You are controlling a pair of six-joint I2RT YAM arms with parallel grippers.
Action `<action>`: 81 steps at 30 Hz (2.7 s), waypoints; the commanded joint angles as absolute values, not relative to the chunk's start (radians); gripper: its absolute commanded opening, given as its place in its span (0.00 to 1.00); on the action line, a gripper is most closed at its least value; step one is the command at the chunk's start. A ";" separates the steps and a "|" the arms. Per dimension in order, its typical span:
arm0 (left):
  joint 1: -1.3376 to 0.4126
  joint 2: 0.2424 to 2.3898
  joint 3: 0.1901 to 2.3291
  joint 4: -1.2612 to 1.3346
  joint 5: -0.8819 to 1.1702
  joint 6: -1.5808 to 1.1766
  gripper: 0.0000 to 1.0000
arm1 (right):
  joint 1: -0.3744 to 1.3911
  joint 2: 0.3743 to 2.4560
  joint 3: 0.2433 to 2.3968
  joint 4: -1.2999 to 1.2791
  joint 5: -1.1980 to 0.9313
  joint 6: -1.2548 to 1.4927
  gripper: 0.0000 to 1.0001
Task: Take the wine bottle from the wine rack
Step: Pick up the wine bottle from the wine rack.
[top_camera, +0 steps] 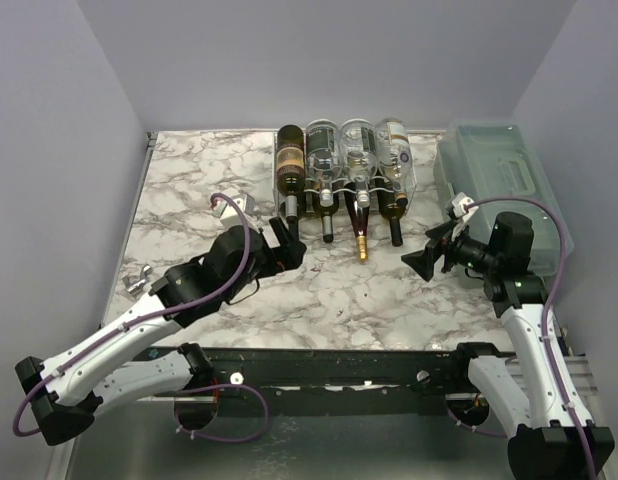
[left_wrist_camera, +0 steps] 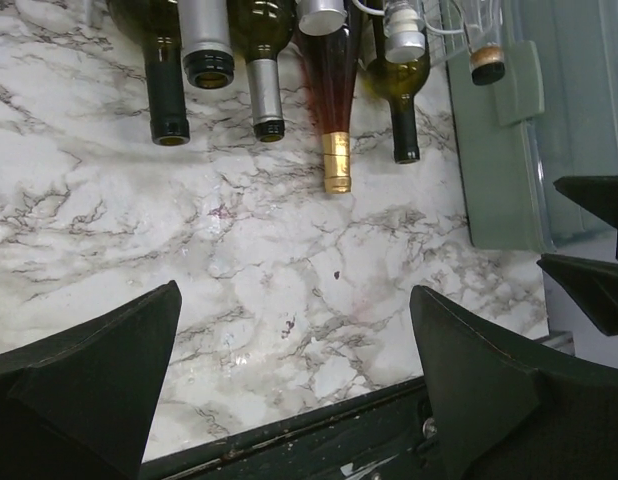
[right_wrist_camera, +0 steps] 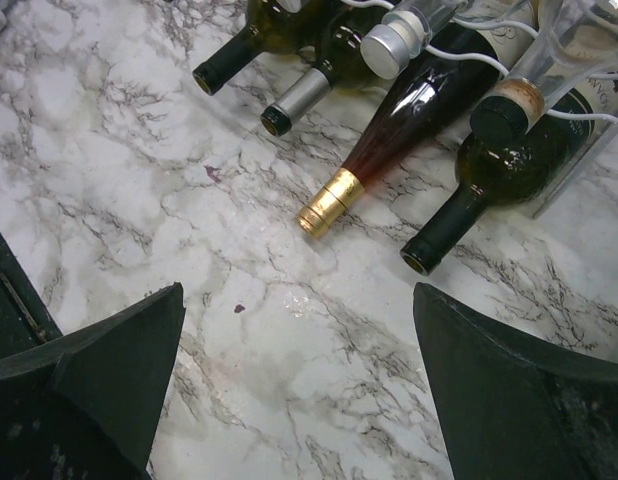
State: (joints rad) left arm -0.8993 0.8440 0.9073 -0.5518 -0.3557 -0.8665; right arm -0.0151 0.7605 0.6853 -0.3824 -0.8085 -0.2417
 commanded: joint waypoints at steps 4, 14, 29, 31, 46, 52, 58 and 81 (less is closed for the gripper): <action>-0.937 1.008 1.115 -0.894 -0.652 -1.155 0.99 | -0.020 0.725 0.662 -0.363 -0.753 -0.276 1.00; -0.944 1.250 1.317 -0.942 -0.660 -0.961 0.99 | -0.020 0.709 0.656 -0.365 -0.732 -0.281 1.00; -0.651 1.393 1.342 -0.560 -0.232 -0.382 0.95 | -0.020 0.698 0.654 -0.365 -0.731 -0.286 1.00; -0.630 1.436 1.374 -0.555 -0.195 -0.373 0.92 | -0.020 0.701 0.654 -0.363 -0.733 -0.287 1.00; -0.554 1.654 1.466 -0.519 -0.185 -0.377 0.78 | -0.020 0.706 0.653 -0.362 -0.727 -0.289 1.00; -0.552 1.701 1.453 -0.502 -0.176 -0.393 0.69 | -0.020 0.701 0.652 -0.362 -0.723 -0.288 1.00; -0.549 1.718 1.429 -0.474 -0.184 -0.402 0.68 | -0.020 0.699 0.653 -0.363 -0.723 -0.290 1.00; -0.534 1.758 1.381 -0.426 -0.169 -0.423 0.56 | -0.020 0.700 0.652 -0.364 -0.716 -0.293 1.00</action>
State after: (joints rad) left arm -0.5377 1.7344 1.3983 -0.4507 -0.1902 -0.4114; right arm -0.0151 0.7082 0.6670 -0.3824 -0.7406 -0.2817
